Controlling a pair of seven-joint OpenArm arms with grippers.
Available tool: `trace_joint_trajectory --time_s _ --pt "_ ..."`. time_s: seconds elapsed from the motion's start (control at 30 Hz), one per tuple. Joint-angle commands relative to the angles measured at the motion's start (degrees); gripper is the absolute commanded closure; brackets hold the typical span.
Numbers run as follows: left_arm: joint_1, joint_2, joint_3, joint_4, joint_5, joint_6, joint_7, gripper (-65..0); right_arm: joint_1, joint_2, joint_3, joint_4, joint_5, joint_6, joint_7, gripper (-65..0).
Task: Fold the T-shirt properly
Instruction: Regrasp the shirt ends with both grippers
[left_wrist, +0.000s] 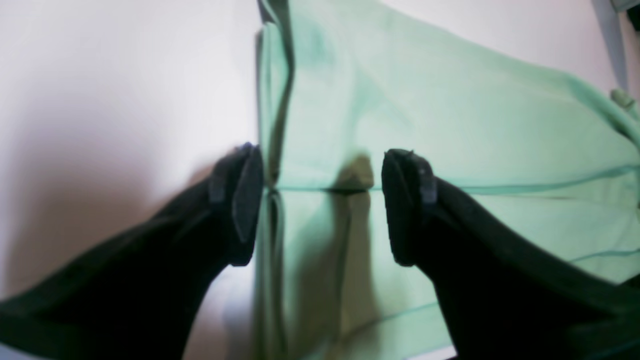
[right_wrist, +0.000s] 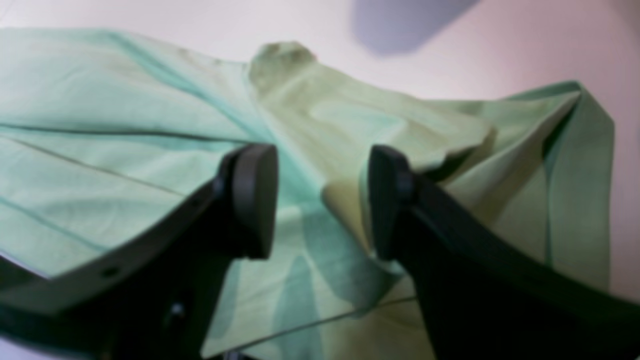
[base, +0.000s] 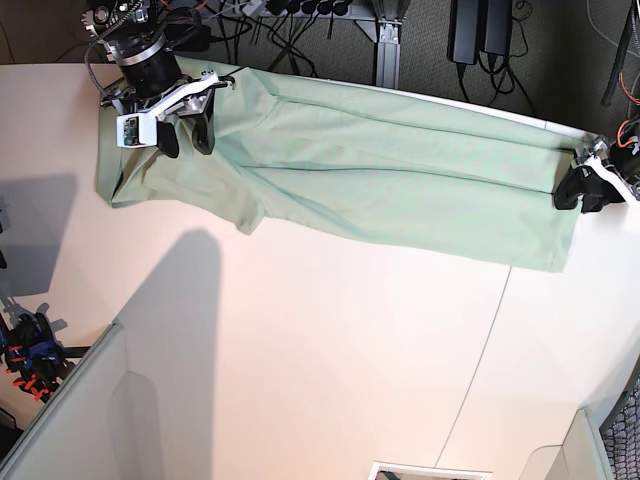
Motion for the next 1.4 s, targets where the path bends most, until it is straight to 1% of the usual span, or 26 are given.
trace_joint_trajectory --time_s 0.0,0.07,0.13,0.17,0.23,0.27,0.3,0.6,0.87,1.0,1.03,1.07,1.17,1.27,1.37 --pt "0.0 -0.2 -0.1 0.6 -1.8 -2.8 0.2 -40.6 0.1 0.5 0.5 1.0 1.0 -0.2 1.5 -29.7" --pt "-0.1 0.7 0.2 0.6 -2.0 -3.2 0.2 -40.6 0.1 0.5 0.5 1.0 0.9 -0.2 1.5 -29.7" --pt "-0.2 1.4 0.2 0.6 0.2 -3.1 -0.8 -39.9 0.1 0.5 0.5 1.0 0.9 -0.2 1.6 -29.7" --pt "-0.2 1.6 0.2 0.6 1.1 -3.1 -1.8 -36.5 0.2 0.5 0.5 1.0 0.9 -0.2 1.6 -29.7" --pt "-0.2 1.7 0.2 0.6 1.5 -3.1 -2.9 -25.7 0.1 0.5 0.5 1.0 0.9 -0.2 1.6 -29.7" --pt "-0.4 1.7 0.2 0.6 1.5 -3.1 -3.2 -22.0 0.2 0.5 0.5 1.0 0.9 -0.2 1.6 -29.7" --pt "-0.7 1.7 0.2 0.6 1.4 -3.1 -3.2 -21.2 0.2 0.5 0.5 1.0 0.9 -0.2 1.6 -29.7" --pt "-3.1 1.7 0.2 0.6 0.9 -3.1 -3.1 -21.5 0.1 0.5 0.5 1.0 0.9 -0.2 1.6 -29.7" --pt "-3.3 1.7 0.2 0.6 1.4 -3.1 -3.2 -21.5 0.1 0.5 0.5 1.0 1.0 -0.2 1.6 -29.7" --pt "-3.3 1.7 0.2 0.6 2.7 -1.1 -3.2 -20.9 0.1 0.5 0.5 1.0 1.4 -0.2 1.6 -29.7" --pt "-3.3 1.7 0.2 0.6 2.8 -1.1 -3.2 -20.1 0.1 0.5 0.5 1.0 1.4 -0.2 1.6 -29.7" --pt "-3.3 1.7 0.2 0.6 2.8 -1.2 -3.2 -17.0 0.1 0.5 0.5 1.0 1.4 -0.2 1.6 -29.7" --pt "-3.3 2.0 0.2 0.6 4.1 -1.2 -3.5 0.0 0.1 0.5 0.5 1.0 1.4 -0.2 1.6 -29.7" --pt "-3.3 2.3 0.2 0.6 6.5 -1.2 -5.4 0.0 0.1 0.5 0.5 1.0 1.4 -0.2 1.6 -29.7" --pt "-3.4 2.3 0.2 0.6 7.5 -1.3 -5.8 0.0 0.1 0.5 0.5 1.0 1.4 -0.2 1.6 -29.7"
